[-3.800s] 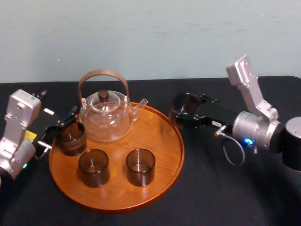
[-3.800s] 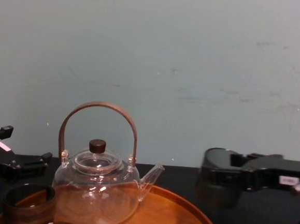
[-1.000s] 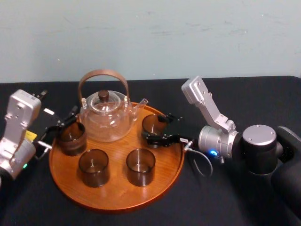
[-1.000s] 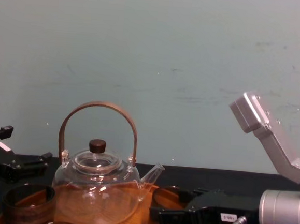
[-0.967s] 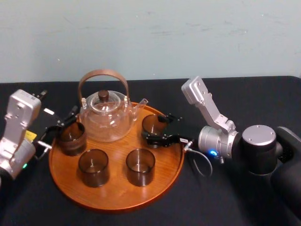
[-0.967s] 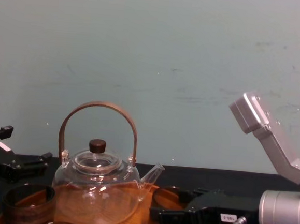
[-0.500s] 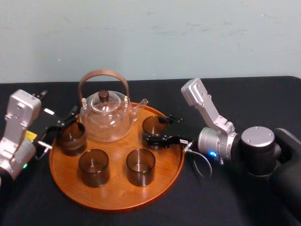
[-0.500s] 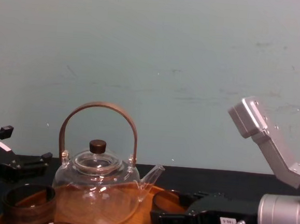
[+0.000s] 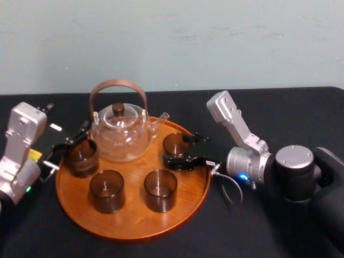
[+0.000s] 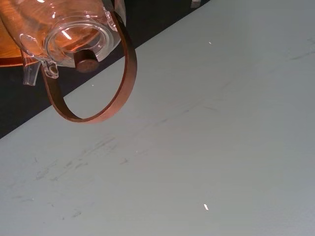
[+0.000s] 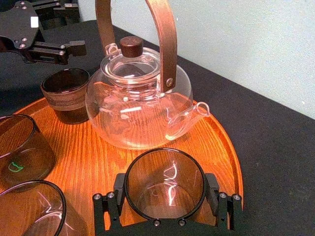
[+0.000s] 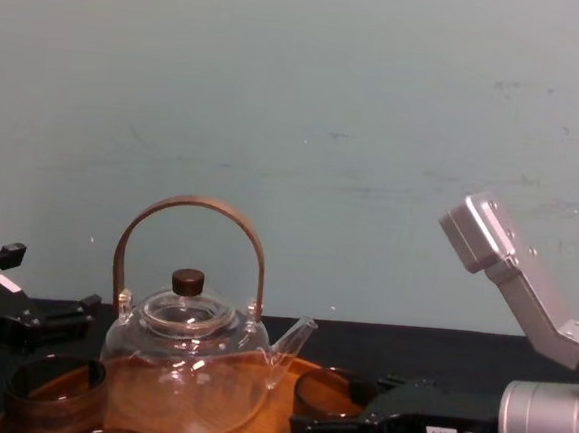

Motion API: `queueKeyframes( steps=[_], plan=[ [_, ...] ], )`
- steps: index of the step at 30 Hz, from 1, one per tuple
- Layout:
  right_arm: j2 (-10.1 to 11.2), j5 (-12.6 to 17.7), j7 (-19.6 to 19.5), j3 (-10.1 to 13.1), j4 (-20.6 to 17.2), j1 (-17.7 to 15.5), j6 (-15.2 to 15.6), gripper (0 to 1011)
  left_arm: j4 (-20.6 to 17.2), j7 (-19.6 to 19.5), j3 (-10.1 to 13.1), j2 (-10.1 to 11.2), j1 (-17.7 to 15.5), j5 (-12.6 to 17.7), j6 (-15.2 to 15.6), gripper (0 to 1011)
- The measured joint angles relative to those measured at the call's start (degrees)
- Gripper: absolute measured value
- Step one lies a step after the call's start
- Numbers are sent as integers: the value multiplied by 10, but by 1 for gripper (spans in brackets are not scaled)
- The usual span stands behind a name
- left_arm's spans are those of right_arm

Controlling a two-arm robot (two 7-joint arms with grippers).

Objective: Pick up the glass from the table and place it on the tray.

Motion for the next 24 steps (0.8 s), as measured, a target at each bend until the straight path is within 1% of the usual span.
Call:
queueKeyframes(
  steps=[20,24],
  plan=[
    [1,1,1,0,-1,0,0,1002,0,0,0,0,0,0,0,1001],
    [12,10,10,8,-20,-10,2,1002,0,0,0,0,0,0,0,1001]
  ],
)
